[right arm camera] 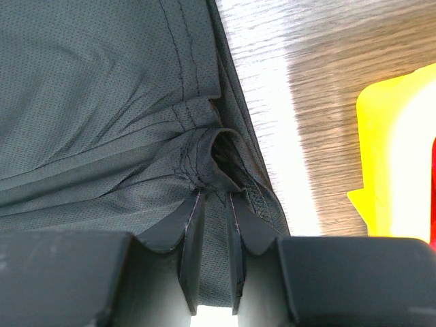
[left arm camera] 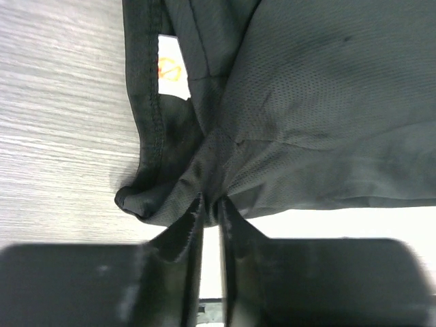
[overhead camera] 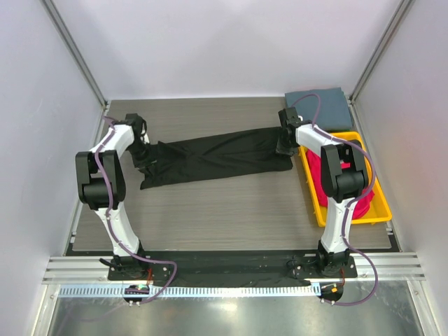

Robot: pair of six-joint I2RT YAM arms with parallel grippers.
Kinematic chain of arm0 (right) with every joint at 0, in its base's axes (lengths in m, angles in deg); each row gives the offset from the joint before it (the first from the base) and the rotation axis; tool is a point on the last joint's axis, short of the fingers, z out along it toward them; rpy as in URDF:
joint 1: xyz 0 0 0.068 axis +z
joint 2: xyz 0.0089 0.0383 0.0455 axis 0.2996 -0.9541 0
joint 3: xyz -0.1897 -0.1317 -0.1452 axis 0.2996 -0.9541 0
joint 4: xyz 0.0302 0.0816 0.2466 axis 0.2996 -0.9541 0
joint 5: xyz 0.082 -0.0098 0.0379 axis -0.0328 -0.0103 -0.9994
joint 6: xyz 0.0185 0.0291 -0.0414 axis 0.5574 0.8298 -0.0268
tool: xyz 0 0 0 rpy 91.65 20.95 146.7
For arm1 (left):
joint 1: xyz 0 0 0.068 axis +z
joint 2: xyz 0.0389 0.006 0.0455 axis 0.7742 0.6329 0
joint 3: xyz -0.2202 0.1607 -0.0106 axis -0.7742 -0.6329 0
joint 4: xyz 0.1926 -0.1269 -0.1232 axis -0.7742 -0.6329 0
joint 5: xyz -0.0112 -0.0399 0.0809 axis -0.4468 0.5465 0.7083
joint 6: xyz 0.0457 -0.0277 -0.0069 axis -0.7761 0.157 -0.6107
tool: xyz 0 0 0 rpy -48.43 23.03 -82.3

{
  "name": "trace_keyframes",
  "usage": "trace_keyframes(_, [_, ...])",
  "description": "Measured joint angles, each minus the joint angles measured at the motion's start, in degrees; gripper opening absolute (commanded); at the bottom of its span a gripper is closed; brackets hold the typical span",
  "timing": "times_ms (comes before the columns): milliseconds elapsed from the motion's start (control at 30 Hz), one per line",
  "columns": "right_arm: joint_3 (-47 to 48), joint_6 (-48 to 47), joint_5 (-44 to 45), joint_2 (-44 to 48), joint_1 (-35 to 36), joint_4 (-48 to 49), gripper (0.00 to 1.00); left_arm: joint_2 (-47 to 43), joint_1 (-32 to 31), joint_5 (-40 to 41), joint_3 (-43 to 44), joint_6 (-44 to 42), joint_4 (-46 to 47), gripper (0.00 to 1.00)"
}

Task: Fold and stack the t-shirts
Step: Fold the tshirt

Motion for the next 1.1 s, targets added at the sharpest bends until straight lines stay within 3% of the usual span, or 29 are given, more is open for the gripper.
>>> trace_keyframes(33, [0.00, 0.00, 0.00, 0.00, 0.00, 0.02, 0.24, 0.00, 0.00, 0.02, -0.42, 0.09, 0.07, 0.03])
trace_keyframes(67, [0.00, 0.00, 0.00, 0.00, 0.00, 0.02, 0.24, 0.00, 0.00, 0.11, -0.74, 0.33, 0.04, 0.00])
trace_keyframes(400, [0.00, -0.02, 0.72, 0.00, 0.00, 0.00, 0.17, -3.50, 0.00, 3.82, -2.47, 1.57, -0.55, 0.00])
trace_keyframes(800, [0.09, -0.02, 0.81, -0.04, 0.00, -0.02, 0.17, -8.07, 0.00, 4.00, -15.13, 3.39, 0.72, 0.00])
trace_keyframes(900, [0.09, -0.02, 0.81, -0.04, 0.00, -0.02, 0.17, -7.54, -0.02, 4.87, -15.54, 4.04, 0.85, 0.05])
trace_keyframes(933, [0.09, -0.02, 0.81, -0.04, 0.00, 0.00, 0.17, -7.45, -0.02, 5.31, -15.52, 4.24, 0.94, 0.13])
trace_keyframes(1100, [0.09, -0.02, 0.79, -0.02, 0.00, -0.02, 0.18, -7.45, -0.04, 7.41, -12.79, 5.22, -0.74, 0.22])
